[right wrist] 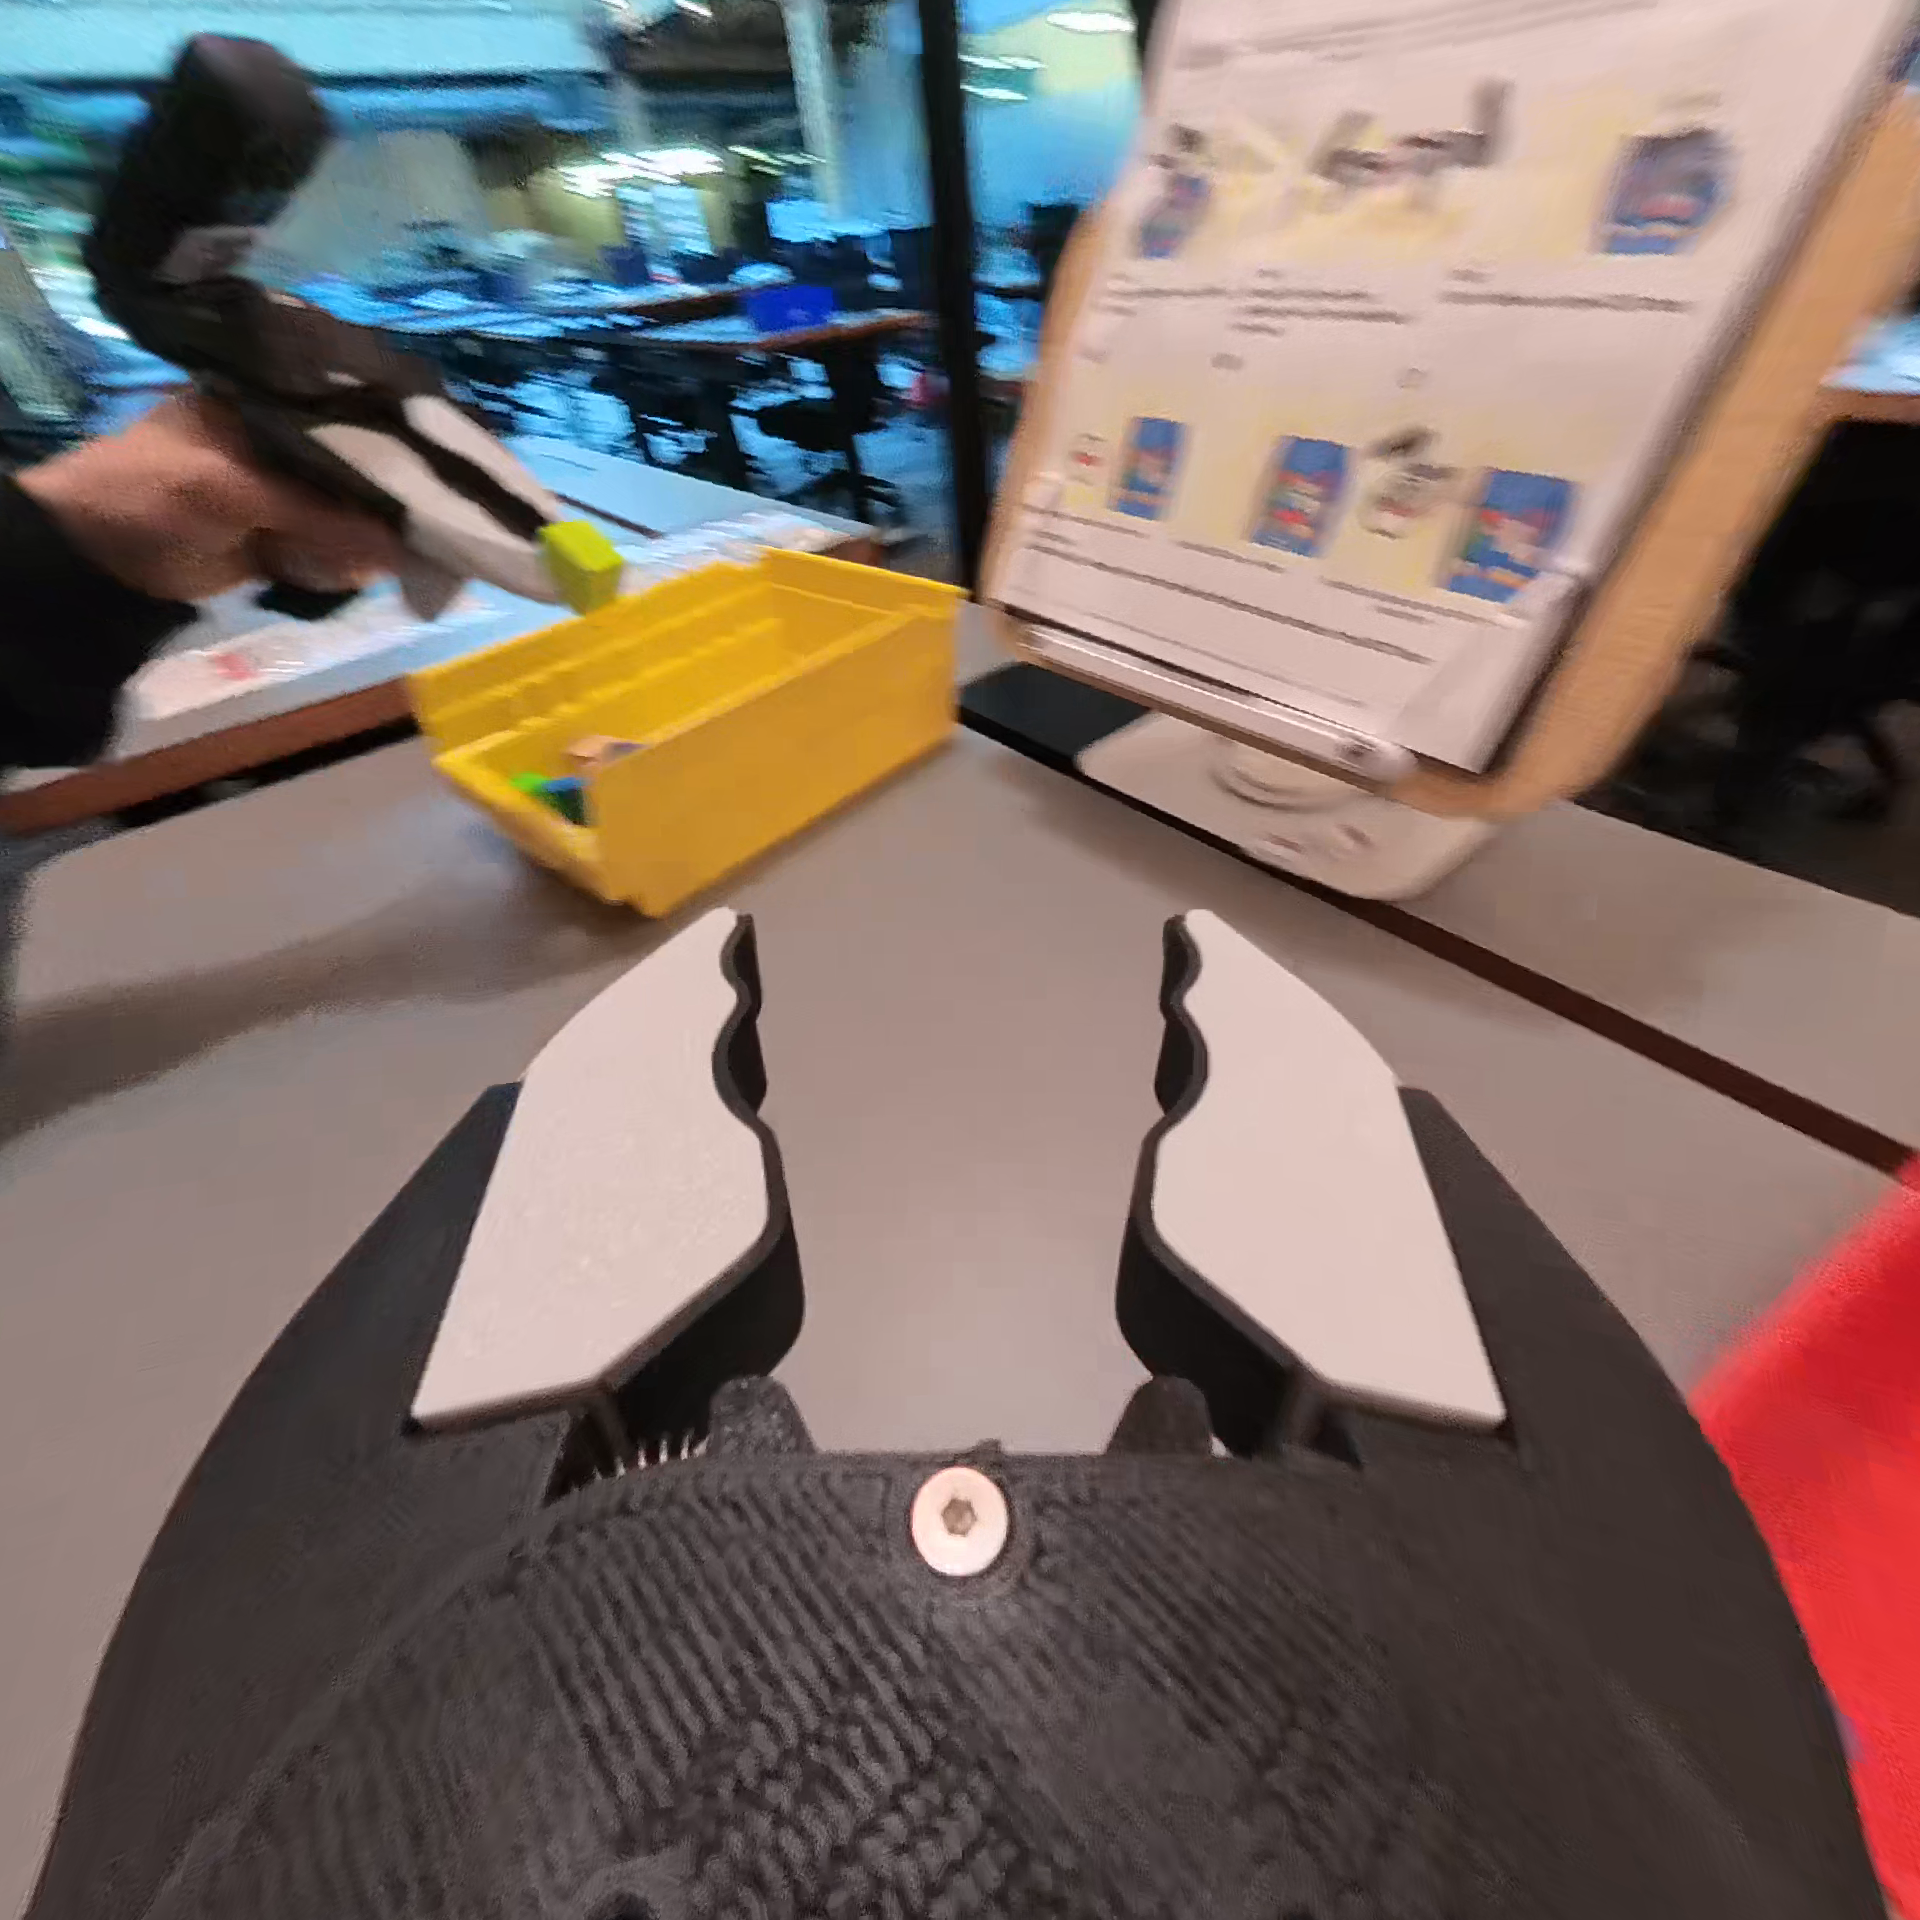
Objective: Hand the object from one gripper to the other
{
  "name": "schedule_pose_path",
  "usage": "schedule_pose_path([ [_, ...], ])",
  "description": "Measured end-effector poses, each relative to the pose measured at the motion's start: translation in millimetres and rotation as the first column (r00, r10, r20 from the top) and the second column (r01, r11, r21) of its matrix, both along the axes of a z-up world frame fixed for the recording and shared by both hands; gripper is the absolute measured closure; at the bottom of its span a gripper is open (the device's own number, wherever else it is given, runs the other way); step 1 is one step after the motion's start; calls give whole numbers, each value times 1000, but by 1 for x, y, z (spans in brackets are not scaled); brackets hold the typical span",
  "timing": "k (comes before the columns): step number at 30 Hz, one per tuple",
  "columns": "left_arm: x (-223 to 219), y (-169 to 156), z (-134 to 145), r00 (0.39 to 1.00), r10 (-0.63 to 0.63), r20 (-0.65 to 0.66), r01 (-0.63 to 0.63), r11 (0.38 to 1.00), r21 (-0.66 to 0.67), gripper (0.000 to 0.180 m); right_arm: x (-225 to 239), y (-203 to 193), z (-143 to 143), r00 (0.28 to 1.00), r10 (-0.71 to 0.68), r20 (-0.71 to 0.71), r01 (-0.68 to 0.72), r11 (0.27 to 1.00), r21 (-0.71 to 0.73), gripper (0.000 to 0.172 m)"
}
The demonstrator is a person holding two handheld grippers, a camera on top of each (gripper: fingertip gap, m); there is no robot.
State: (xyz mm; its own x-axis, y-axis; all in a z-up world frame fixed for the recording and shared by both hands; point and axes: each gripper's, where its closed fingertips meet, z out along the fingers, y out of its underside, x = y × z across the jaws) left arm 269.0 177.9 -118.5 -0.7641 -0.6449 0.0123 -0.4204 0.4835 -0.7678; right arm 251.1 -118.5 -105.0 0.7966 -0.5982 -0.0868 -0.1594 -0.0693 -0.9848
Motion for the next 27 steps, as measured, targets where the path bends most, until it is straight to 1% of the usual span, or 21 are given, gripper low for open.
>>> schedule_pose_path([
  [1, -13, -21, 11, 999, -37, 23, 39, 996, -74, 154, -10, 16, 5, 998, 66, 12, -66, 998, 23, 98],
  [4, -53, -78, 31, 985, -144, 90, 161, 962, -223, 154, -45, 60, 19, 967, 249, 45, -252, 964, 80, 96],
  [6, -76, -110, 37, 970, -207, 128, 236, 930, -283, 154, -64, 81, 25, 943, 328, 55, -332, 936, 113, 95],
  [8, -95, -136, 39, 951, -260, 168, 301, 900, -316, 154, -81, 96, 29, 916, 397, 60, -402, 905, 138, 90],
  [12, -121, -170, 37, 920, -331, 211, 385, 866, -319, 154, -100, 111, 29, 882, 468, 54, -471, 871, 137, 94],
  [15, -130, -184, 35, 903, -369, 221, 423, 855, -299, 154, -108, 114, 34, 862, 502, 75, -507, 848, 151, 106],
  [19, -134, -191, 35, 892, -390, 227, 445, 843, -302, 154, -113, 113, 36, 842, 534, 80, -539, 825, 168, 122],
  [20, -134, -193, 34, 894, -389, 225, 443, 842, -308, 154, -115, 113, 36, 834, 545, 87, -551, 817, 167, 130],
  [21, -134, -194, 33, 894, -387, 224, 442, 840, -314, 154, -117, 112, 38, 824, 557, 102, -566, 806, 170, 143],
  [23, -133, -195, 32, 898, -382, 220, 437, 838, -327, 154, -116, 111, 38, 831, 542, 127, -556, 818, 149, 144],
  [25, -129, -196, 29, 908, -353, 227, 413, 850, -329, 154, -112, 110, 34, 843, 524, 124, -536, 838, 104, 144],
  [26, -126, -196, 27, 916, -332, 227, 393, 858, -331, 151, -109, 108, 33, 854, 506, 124, -518, 850, 98, 144],
  [27, -122, -195, 23, 925, -310, 219, 369, 870, -326, 144, -103, 105, 33, 870, 477, 123, -489, 866, 101, 144],
])
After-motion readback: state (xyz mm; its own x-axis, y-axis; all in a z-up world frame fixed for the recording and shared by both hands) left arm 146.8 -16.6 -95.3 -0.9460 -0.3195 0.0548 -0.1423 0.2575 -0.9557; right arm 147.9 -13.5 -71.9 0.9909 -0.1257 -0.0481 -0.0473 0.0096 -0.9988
